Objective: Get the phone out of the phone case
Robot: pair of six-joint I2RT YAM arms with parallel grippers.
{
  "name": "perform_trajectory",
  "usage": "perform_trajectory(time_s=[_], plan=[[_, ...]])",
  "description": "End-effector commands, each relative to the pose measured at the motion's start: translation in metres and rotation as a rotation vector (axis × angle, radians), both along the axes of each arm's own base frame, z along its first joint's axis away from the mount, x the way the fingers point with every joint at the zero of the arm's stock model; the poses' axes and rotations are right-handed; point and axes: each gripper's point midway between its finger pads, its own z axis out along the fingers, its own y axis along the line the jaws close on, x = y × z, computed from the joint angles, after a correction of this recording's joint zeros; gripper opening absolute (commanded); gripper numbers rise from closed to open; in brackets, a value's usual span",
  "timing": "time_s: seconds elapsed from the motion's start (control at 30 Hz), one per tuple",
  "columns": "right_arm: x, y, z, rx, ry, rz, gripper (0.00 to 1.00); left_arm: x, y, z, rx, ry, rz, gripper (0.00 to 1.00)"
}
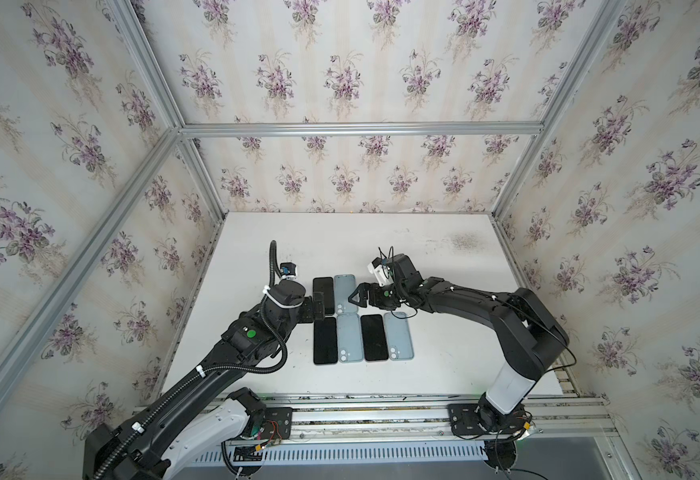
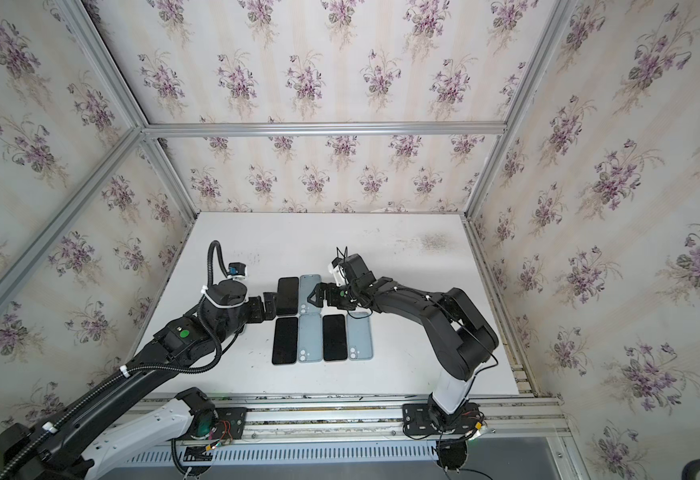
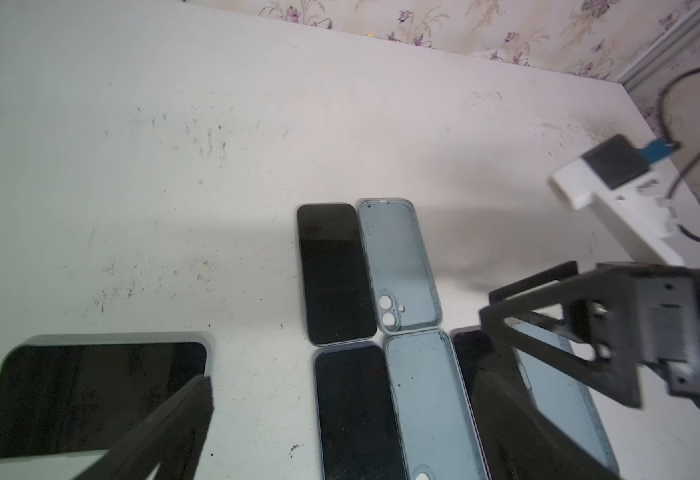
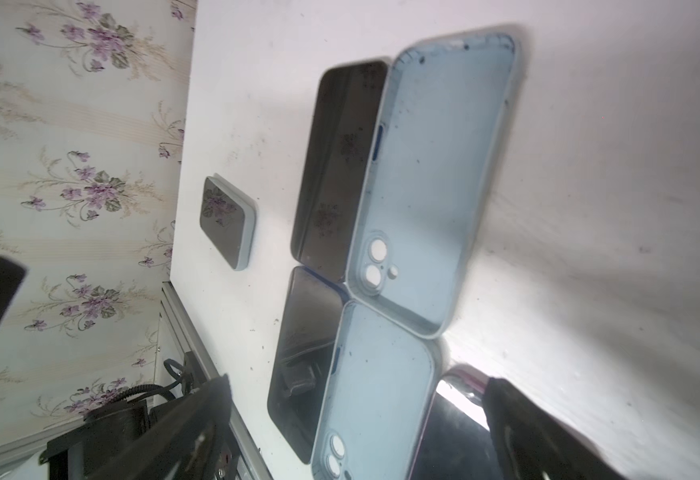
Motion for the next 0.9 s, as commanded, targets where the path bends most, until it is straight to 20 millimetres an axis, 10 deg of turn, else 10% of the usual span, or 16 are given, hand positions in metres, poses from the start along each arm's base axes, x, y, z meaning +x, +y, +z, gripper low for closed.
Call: perform_trajectory(time_s=[0.0, 0.4, 0.87], plan=[[-0.005, -0.018, 0.017, -0.079, -0.109, 0.032, 1.00, -0.002, 0.009, -0.007, -0.119, 0.045, 0.077, 1.00], [-0.051, -0.092, 0.091, -0.206, -0.425, 0.007, 1.00, -0.046, 0.085, -0.056, -0.407, 0.300, 0.496, 1.00], [-0.069, -0.084, 0.070, -0.157, -0.336, 0.065, 1.00, -0.047, 0.121, -0.111, -0.627, 0.615, 0.939, 1.00]])
